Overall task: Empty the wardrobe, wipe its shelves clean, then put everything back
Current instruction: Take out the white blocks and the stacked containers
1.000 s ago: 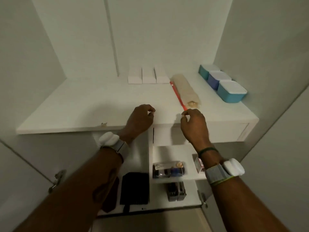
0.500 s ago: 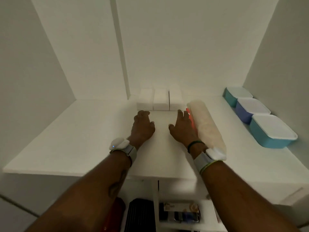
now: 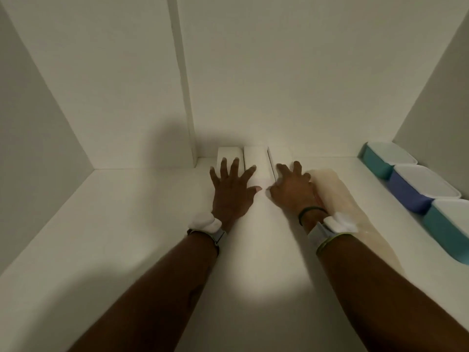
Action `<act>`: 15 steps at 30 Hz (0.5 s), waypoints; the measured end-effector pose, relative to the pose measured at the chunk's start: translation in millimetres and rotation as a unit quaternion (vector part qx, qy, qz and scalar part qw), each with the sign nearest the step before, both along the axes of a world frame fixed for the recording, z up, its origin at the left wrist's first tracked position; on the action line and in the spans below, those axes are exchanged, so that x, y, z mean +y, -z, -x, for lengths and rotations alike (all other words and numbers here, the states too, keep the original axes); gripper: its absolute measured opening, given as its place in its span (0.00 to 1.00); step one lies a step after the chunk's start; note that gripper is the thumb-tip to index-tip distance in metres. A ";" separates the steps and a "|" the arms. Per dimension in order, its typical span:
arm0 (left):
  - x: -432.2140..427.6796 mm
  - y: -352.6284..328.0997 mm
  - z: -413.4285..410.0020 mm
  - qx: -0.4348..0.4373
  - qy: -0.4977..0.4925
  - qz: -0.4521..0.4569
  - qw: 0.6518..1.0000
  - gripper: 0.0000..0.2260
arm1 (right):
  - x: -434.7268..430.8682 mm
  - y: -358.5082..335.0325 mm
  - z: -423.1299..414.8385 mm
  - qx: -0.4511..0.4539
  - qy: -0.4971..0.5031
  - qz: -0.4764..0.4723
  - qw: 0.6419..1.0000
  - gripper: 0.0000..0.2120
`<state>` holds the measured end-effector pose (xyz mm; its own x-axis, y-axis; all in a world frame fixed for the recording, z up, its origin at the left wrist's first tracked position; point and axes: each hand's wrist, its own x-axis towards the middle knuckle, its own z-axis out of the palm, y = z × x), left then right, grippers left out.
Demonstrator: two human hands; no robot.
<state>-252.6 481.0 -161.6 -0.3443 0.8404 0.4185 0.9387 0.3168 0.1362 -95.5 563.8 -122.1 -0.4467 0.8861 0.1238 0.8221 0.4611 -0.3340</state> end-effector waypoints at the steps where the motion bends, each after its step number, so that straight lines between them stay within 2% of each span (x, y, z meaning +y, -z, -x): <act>1: 2.1 2.1 2.5 -0.001 -0.007 -0.002 1.000 0.27 | 2.7 -1.6 0.5 0.010 -0.001 0.016 1.000 0.30; 3: 3.0 3.4 3.7 -0.007 -0.014 -0.012 1.000 0.25 | 8.4 -7.4 -1.1 0.063 0.010 0.067 0.996 0.29; 6: 1.4 0.6 3.0 -0.022 -0.018 -0.028 0.999 0.25 | 10.1 -13.4 -2.3 0.169 0.057 0.096 0.979 0.18; 12: -7.4 4.7 5.0 -0.027 -0.022 -0.045 0.998 0.25 | 4.5 -11.6 -0.1 0.133 0.055 0.085 0.986 0.22; 15: -11.3 4.3 6.3 -0.033 -0.021 -0.040 0.998 0.25 | 6.7 -7.8 4.8 0.126 0.060 0.050 0.989 0.25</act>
